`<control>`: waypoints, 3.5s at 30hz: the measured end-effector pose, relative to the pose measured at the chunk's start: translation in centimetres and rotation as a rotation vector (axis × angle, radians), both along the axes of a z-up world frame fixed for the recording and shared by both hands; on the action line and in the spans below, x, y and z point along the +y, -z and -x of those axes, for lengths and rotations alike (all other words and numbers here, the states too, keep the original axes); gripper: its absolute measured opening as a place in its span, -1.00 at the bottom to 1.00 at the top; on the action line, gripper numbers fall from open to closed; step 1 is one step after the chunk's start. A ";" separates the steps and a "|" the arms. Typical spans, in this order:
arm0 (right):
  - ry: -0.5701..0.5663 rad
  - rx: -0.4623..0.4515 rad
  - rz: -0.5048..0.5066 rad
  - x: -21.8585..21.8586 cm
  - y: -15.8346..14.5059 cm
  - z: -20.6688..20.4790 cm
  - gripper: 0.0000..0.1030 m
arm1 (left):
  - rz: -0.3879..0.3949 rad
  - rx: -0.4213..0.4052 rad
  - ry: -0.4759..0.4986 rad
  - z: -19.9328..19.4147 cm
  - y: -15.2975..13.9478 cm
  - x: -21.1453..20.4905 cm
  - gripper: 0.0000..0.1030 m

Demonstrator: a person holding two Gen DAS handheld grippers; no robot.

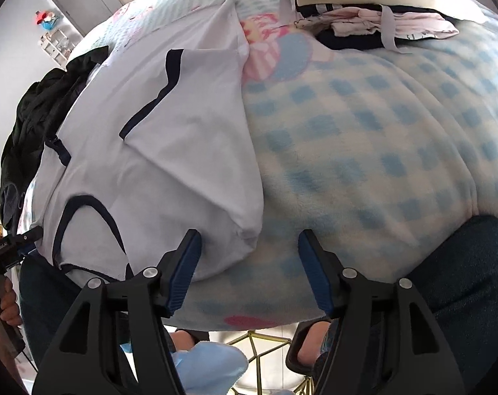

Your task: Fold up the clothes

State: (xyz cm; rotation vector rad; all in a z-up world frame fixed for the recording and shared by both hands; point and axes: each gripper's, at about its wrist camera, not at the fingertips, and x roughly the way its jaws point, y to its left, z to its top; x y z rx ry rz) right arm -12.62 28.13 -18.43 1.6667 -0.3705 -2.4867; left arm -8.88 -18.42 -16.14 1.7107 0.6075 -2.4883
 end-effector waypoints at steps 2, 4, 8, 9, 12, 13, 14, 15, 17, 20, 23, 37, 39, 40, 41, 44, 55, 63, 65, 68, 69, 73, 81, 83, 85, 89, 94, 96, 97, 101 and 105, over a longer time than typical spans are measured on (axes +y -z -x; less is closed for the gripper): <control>0.000 -0.002 -0.002 0.1 0.1 0.0 0.22 | -0.015 0.011 -0.005 0.1 -0.2 -0.2 -0.20; -0.004 0.002 0.006 0.3 -0.2 -0.2 0.22 | -0.058 0.055 0.000 -0.2 -0.8 -0.4 -0.20; 0.004 0.024 0.093 1.2 -1.1 -1.3 0.22 | -0.291 0.155 -0.038 -1.2 -1.9 -1.7 -0.15; 0.011 0.026 0.133 1.5 -1.2 -1.4 0.22 | -0.313 0.165 -0.050 -1.3 -1.9 -1.9 -0.15; 0.029 0.025 0.181 2.2 -1.3 -1.7 0.23 | -0.234 0.142 -0.033 -1.1 -1.6 -1.4 -0.15; 0.032 0.021 0.156 2.2 -1.2 -1.6 0.23 | -0.226 0.129 -0.030 -0.9 -1.4 -1.4 -0.15; 0.035 0.017 0.131 2.2 -1.0 -1.5 0.23 | -0.225 0.124 -0.030 -0.9 -1.4 -1.4 -0.15; 0.037 0.013 0.111 2.3 -1.0 -1.5 0.23 | -0.218 0.128 -0.032 -1.0 -1.7 -1.4 -0.15; 0.043 0.014 0.118 2.5 -1.0 -1.3 0.23 | -0.176 0.137 -0.032 -0.9 -2.2 -1.4 -0.15; 0.050 0.016 0.130 2.8 -1.1 -1.2 0.23 | -0.171 0.113 0.020 -0.5 -2.2 -1.1 -0.15; 0.056 0.017 0.141 3.0 -1.2 -1.0 0.23 | -0.147 0.084 0.096 -0.7 -1.7 -0.8 -0.15; -0.011 0.036 -0.057 0.8 -1.2 -0.2 0.22 | 0.019 0.018 0.029 -1.1 -0.2 -0.4 -0.48; -0.013 0.018 -0.019 1.1 -0.8 -0.3 0.23 | -0.004 0.008 0.038 -1.3 0.0 -0.5 -0.48; -0.014 0.012 0.011 1.2 -0.7 -0.4 0.24 | -0.036 0.013 0.040 -1.4 0.0 -0.6 -0.41; -0.015 0.008 0.043 1.3 -0.6 -0.4 0.25 | -0.066 0.032 0.041 -1.8 -0.4 -0.8 -0.36; -0.008 0.012 0.130 1.9 -1.3 -0.6 0.25 | -0.136 0.101 0.033 -2.7 -1.8 -1.4 -0.29; 0.063 0.014 0.100 3.5 -0.5 0.9 0.21 | -0.082 -0.007 -0.006 -0.1 0.6 -1.9 -0.44; 0.039 0.038 0.236 3.6 -0.3 0.1 0.27 | -0.222 0.112 -0.063 -1.8 -0.1 -3.4 -0.38; 0.022 0.025 0.284 3.3 0.3 0.3 0.27 | -0.212 0.071 -0.047 -1.2 0.7 -3.1 -0.33; 0.030 0.011 0.264 2.6 1.0 1.0 0.36 | -0.207 0.034 -0.005 -0.1 1.1 -2.5 -0.25; 0.037 0.008 0.259 2.4 1.0 1.2 0.38 | -0.206 0.022 0.009 0.3 1.3 -2.4 -0.24; -0.007 0.039 0.248 0.7 -0.4 1.3 0.03 | -0.205 0.018 0.036 0.6 1.5 -1.5 -0.23; 0.022 -0.007 0.270 0.5 2.7 2.8 0.04 | -0.200 0.021 0.081 1.0 1.4 -0.6 -0.43; 0.014 0.005 0.265 0.6 1.8 2.5 -0.39 | -0.219 0.057 0.082 0.5 0.9 -0.6 -0.62; 0.014 0.018 0.305 1.2 1.2 2.4 -0.56 | -0.281 0.069 0.077 0.2 1.1 -0.9 -0.61; 0.000 -0.012 0.357 1.9 2.3 3.5 -0.43 | -0.328 0.006 0.072 1.3 2.6 -1.1 -0.52; -0.073 -0.007 0.210 0.1 2.5 4.1 -0.75 | -0.208 0.030 0.100 1.5 1.6 0.6 -0.73; -0.078 0.029 0.189 -0.2 1.3 3.6 -0.84 | -0.217 0.064 0.094 0.8 0.4 0.3 -0.76; -0.076 0.045 0.184 -0.1 0.6 3.3 -0.86 | -0.221 0.081 0.091 0.4 -0.2 0.1 -0.78; -0.069 0.114 0.180 0.4 -2.6 2.0 -0.89 | -0.239 0.149 0.079 -1.0 -2.6 -0.6 -0.80; -0.094 0.179 0.165 0.5 -5.6 0.1 -0.89 | -0.256 0.217 0.067 -2.5 -5.0 -1.2 -0.80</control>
